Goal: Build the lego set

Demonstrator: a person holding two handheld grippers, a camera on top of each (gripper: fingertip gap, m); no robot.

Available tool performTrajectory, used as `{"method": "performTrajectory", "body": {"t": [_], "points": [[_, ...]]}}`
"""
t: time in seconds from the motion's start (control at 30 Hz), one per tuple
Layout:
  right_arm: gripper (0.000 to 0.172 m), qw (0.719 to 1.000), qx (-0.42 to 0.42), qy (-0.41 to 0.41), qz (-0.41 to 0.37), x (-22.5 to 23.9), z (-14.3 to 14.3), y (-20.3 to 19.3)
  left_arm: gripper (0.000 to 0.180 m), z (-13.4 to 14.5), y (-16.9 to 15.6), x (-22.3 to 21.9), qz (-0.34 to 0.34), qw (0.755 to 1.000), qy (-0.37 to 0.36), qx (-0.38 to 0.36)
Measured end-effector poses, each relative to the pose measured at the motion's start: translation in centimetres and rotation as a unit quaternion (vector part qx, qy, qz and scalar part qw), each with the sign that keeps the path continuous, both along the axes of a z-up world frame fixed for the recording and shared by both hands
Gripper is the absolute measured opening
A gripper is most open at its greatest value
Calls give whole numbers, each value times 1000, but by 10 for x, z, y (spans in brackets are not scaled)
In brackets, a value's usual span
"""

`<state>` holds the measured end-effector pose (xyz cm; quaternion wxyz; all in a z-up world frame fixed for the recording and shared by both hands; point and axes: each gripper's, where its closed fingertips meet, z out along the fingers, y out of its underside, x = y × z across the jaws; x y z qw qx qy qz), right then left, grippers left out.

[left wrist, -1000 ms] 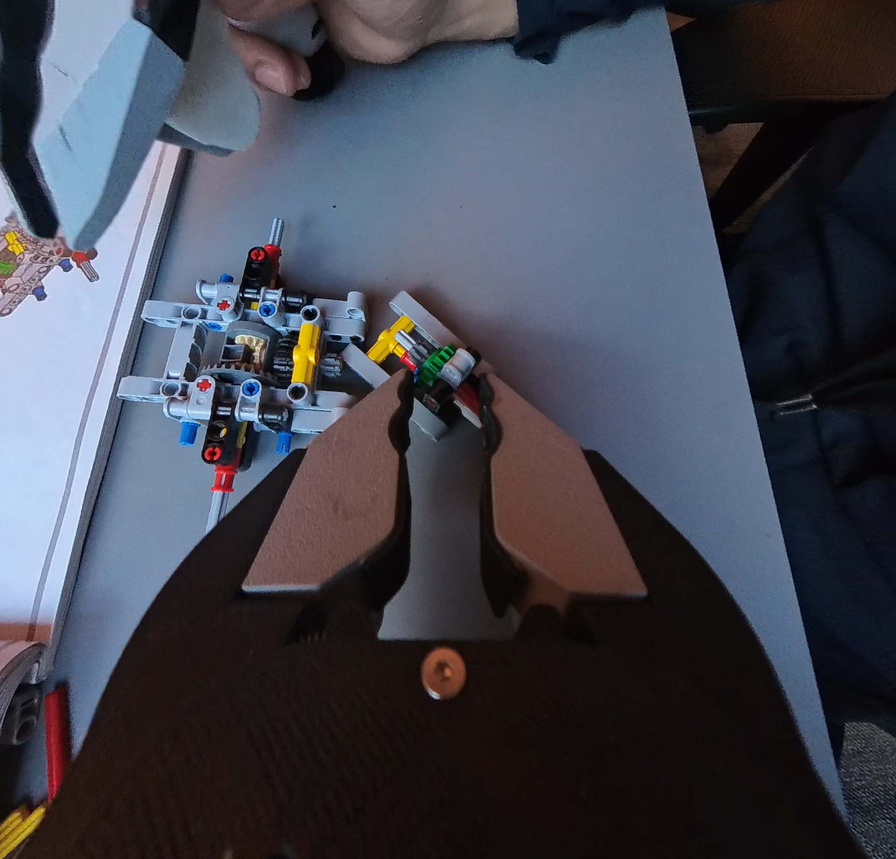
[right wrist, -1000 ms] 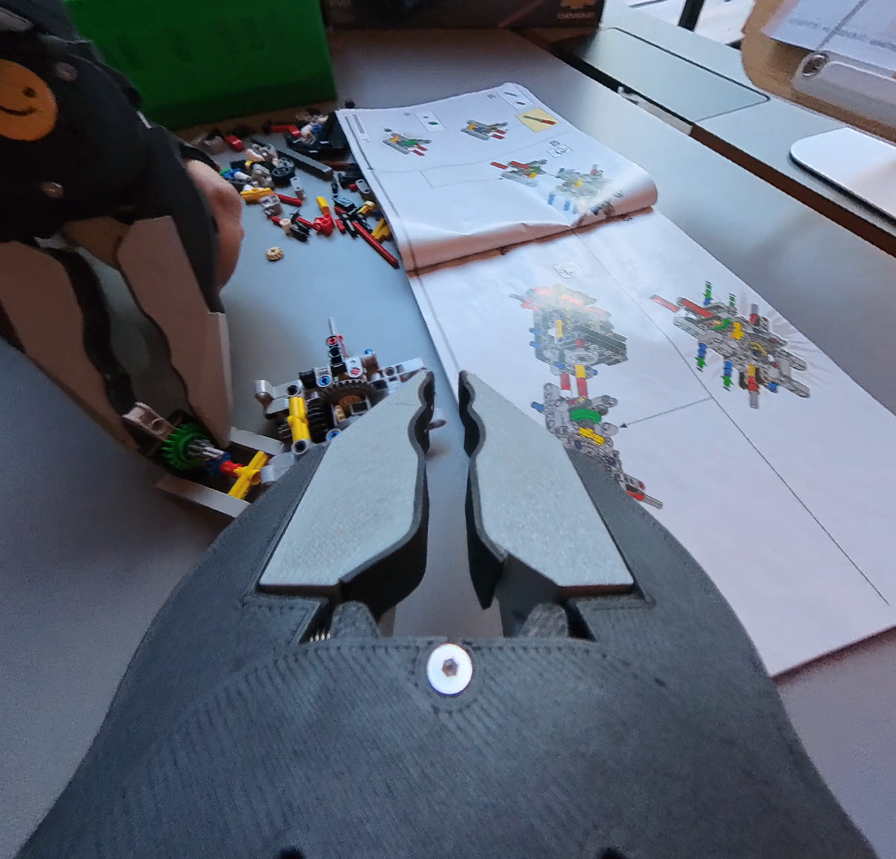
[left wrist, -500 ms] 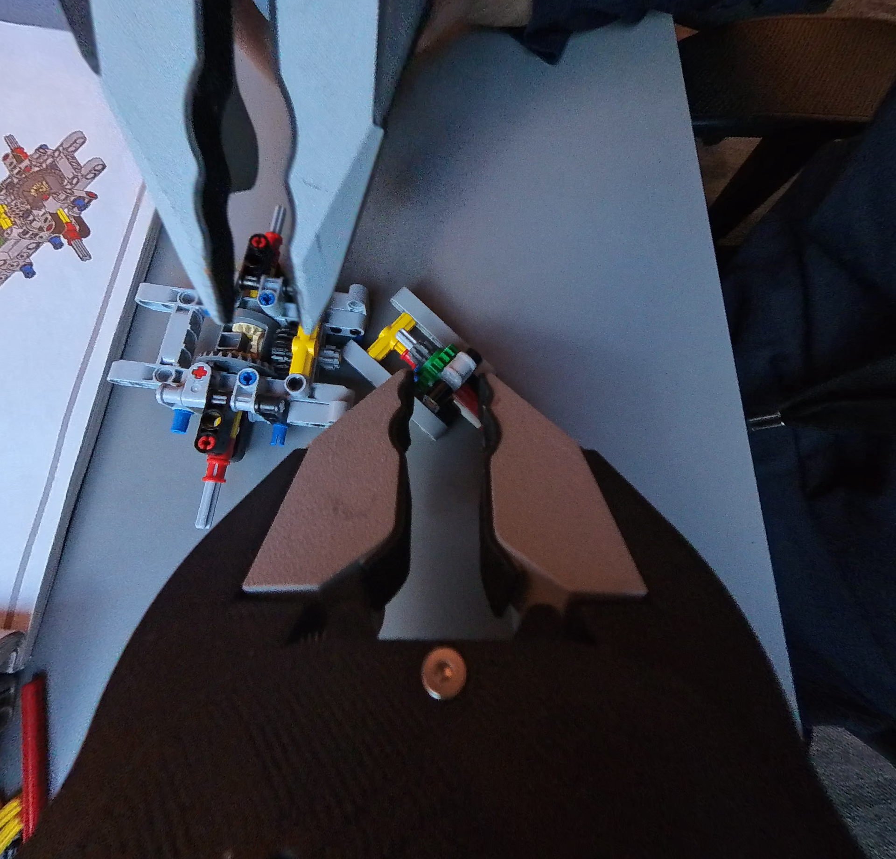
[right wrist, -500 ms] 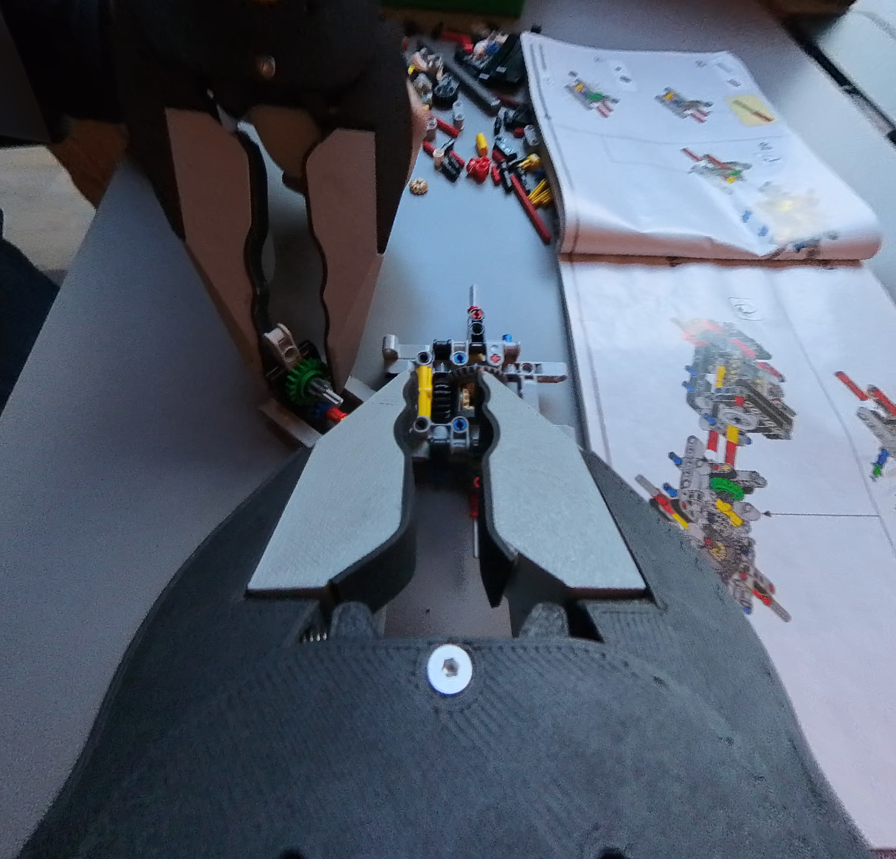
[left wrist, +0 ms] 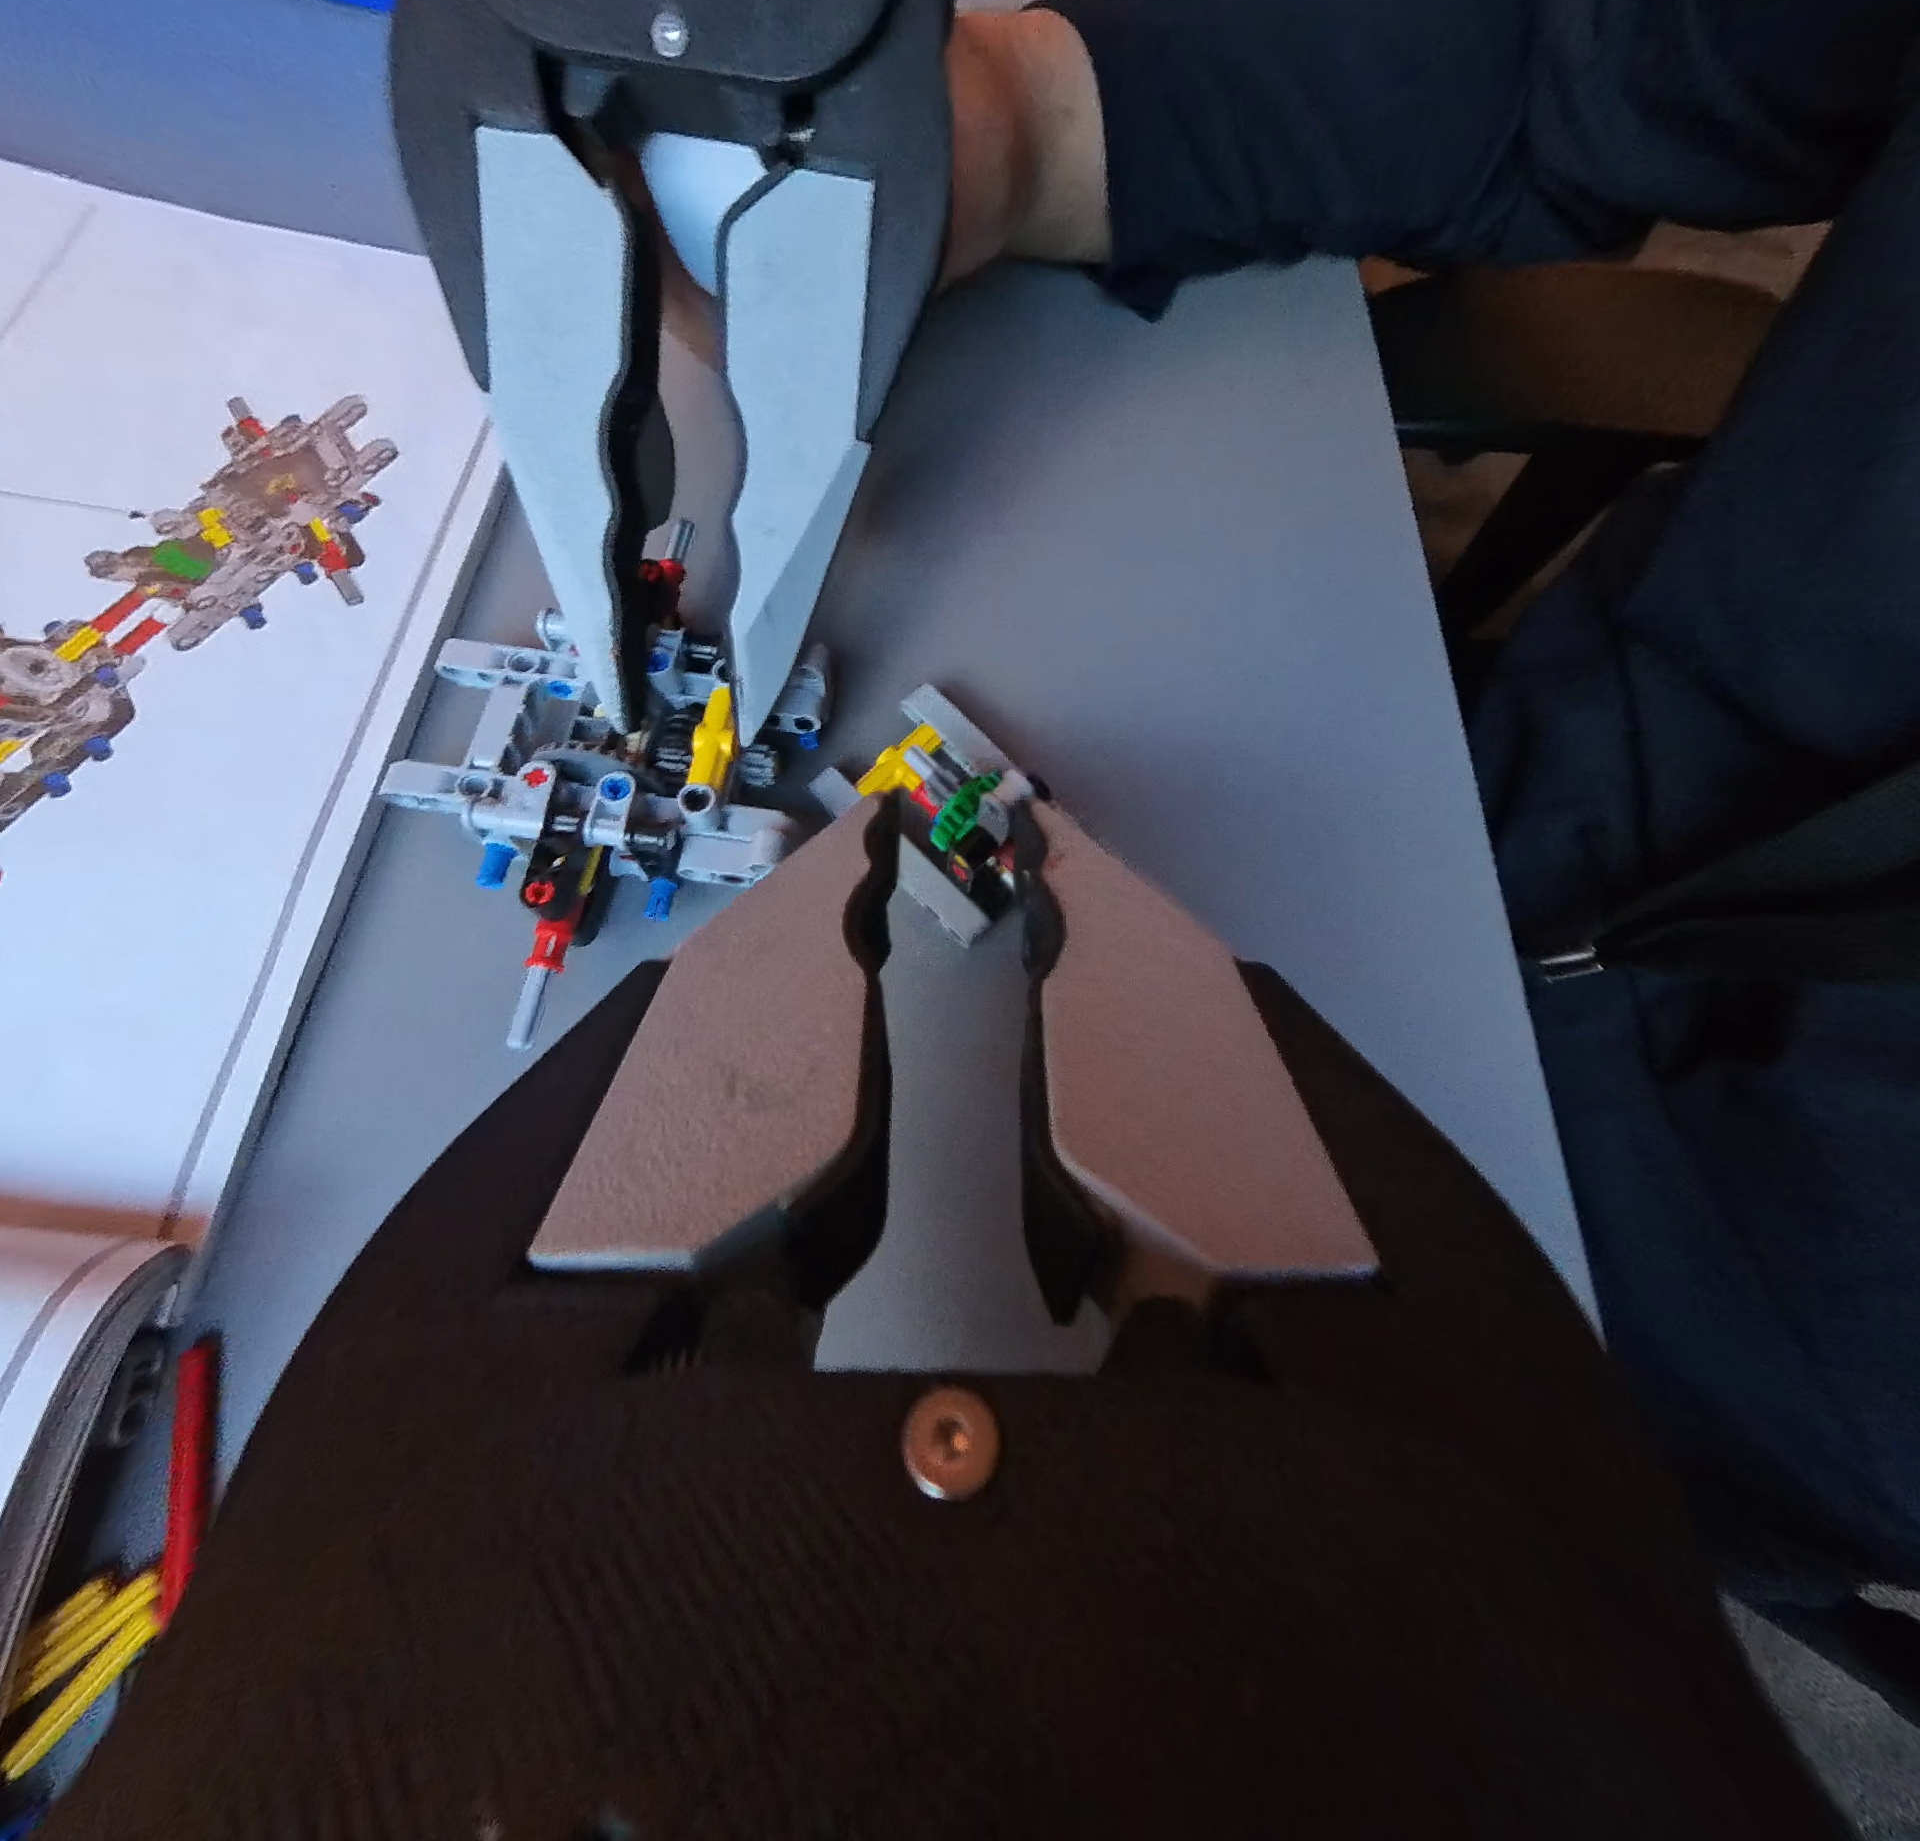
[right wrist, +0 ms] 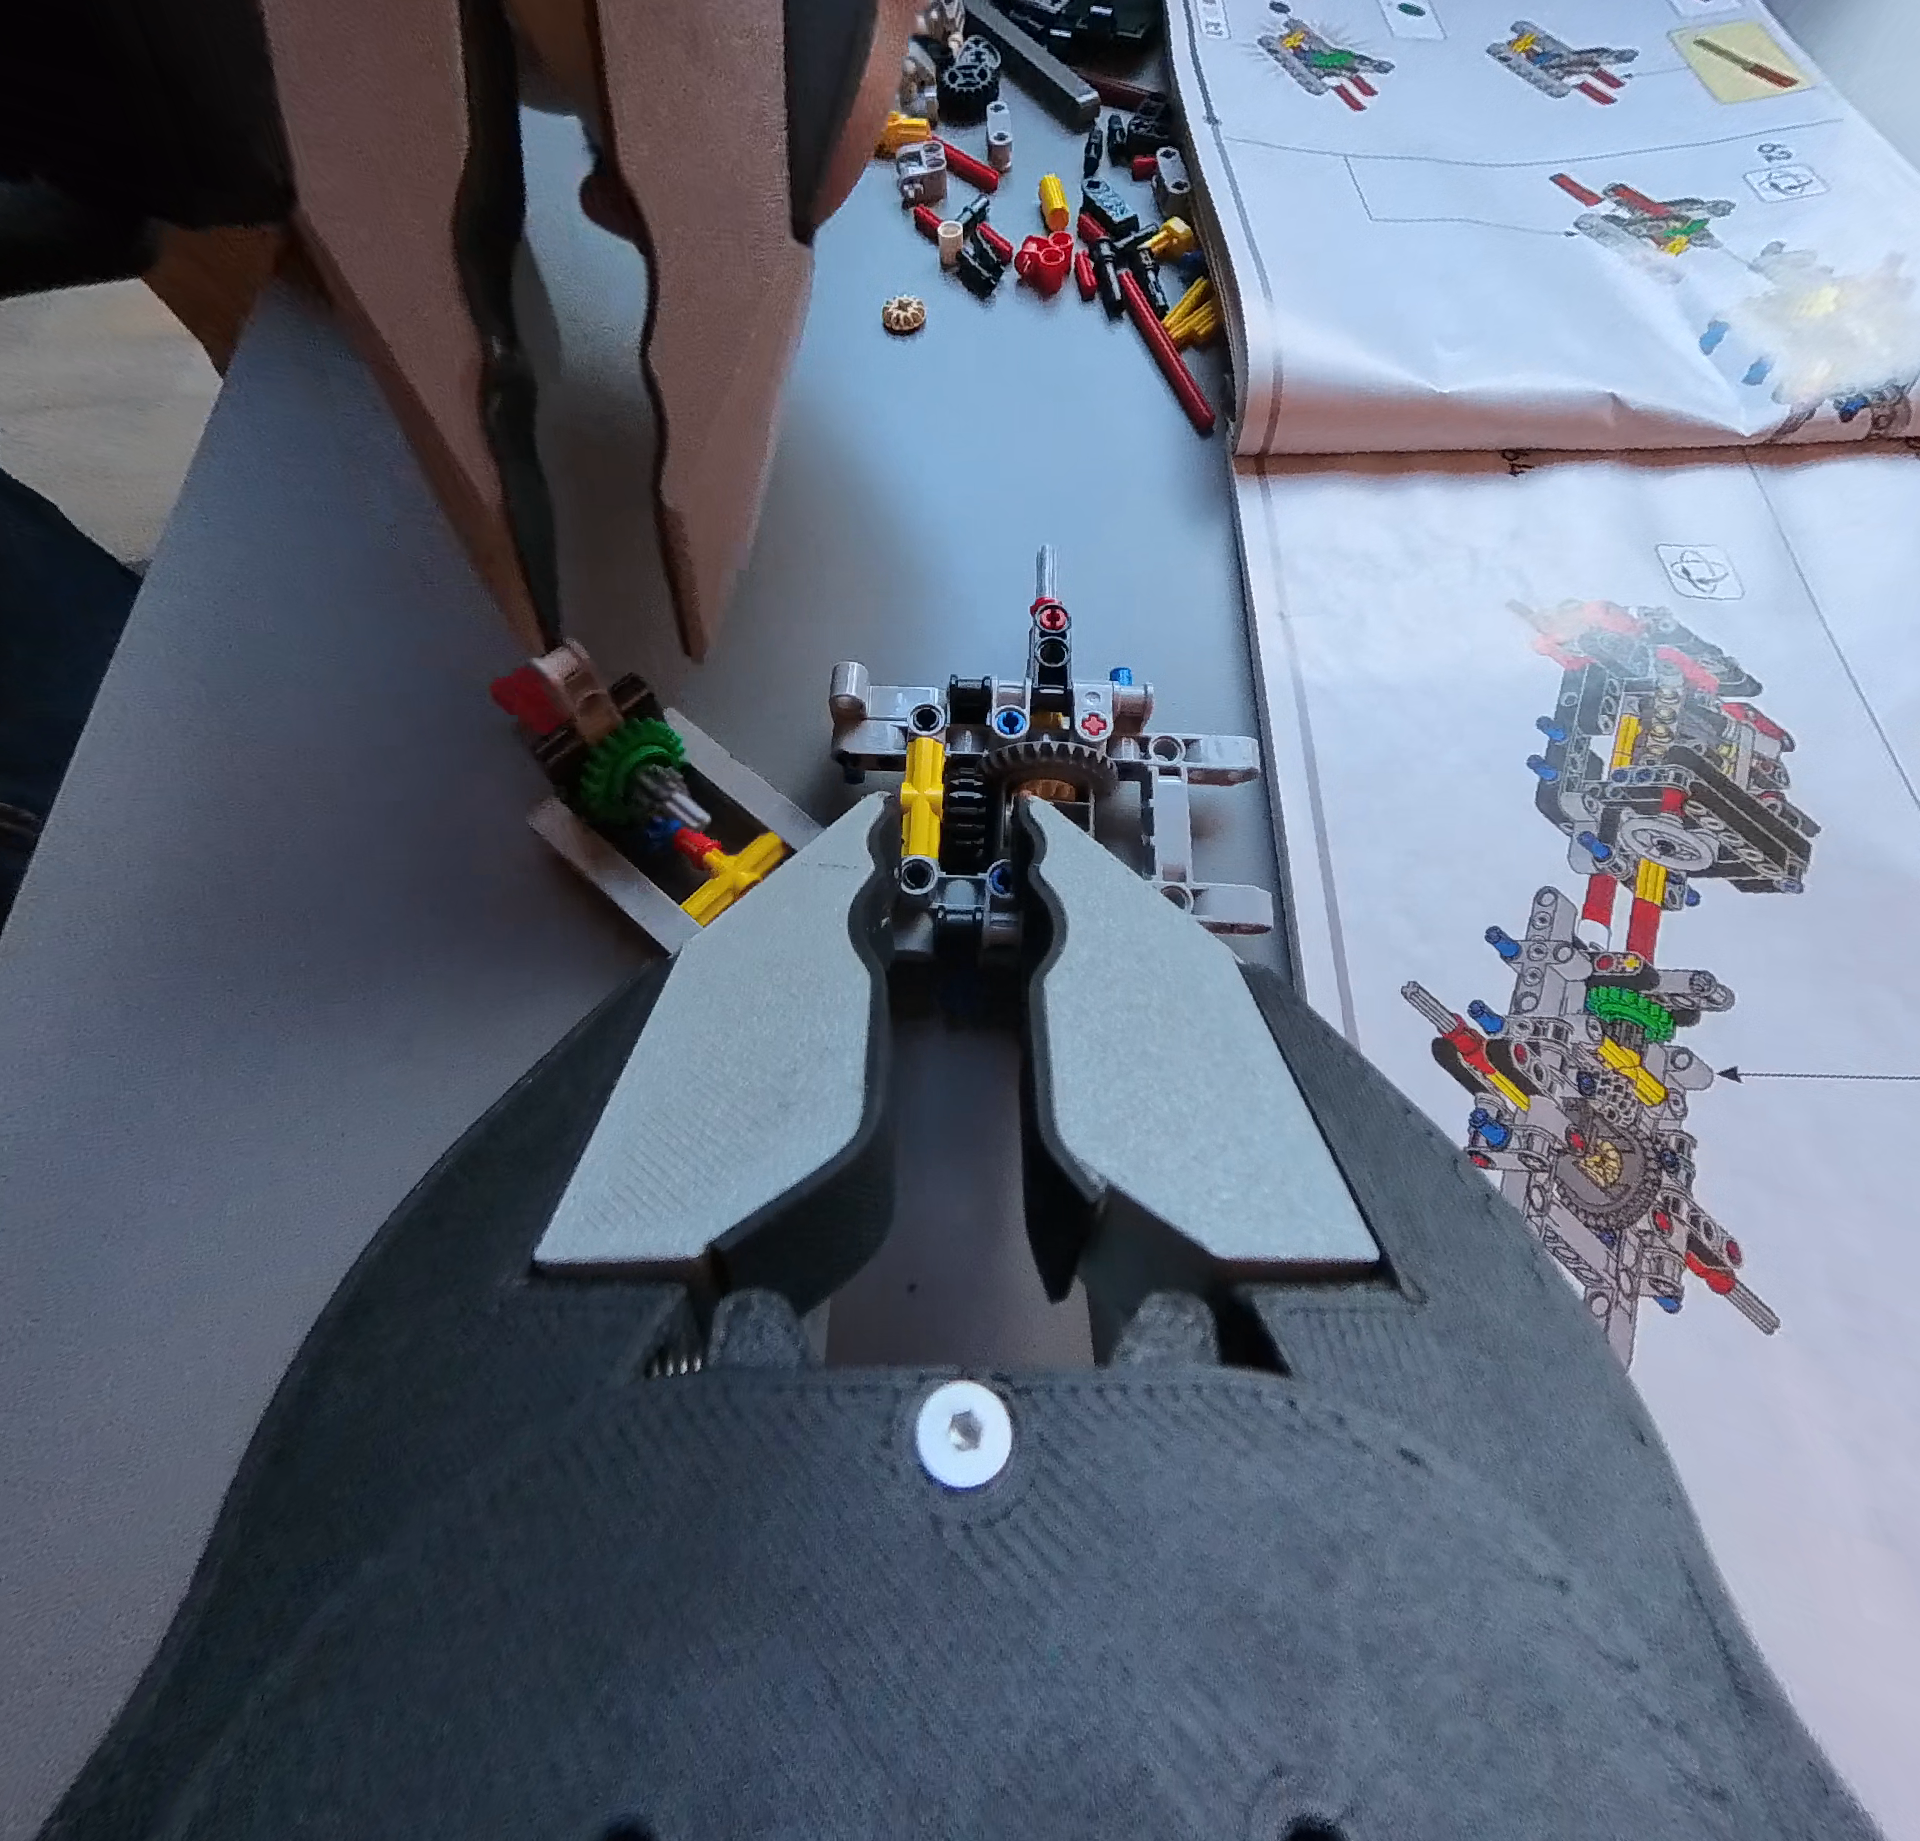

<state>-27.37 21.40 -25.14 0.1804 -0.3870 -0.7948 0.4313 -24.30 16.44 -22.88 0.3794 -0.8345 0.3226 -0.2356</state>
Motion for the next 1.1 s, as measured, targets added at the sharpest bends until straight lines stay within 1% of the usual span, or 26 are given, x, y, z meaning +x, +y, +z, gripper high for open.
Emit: {"method": "performTrajectory", "body": {"t": [0.1,0.3,1.1], "points": [[17,1000,9,4,2,0,-1,-1,17,-2,0,-1,3,1000,-5,-7],[17,1000,20,10,8,1,-2,-2,17,-5,-2,4,-8,1000,9,-4],[19,1000,18,7,16,0,-2,-2,15,-9,-5,9,-18,1000,8,-15]]}}
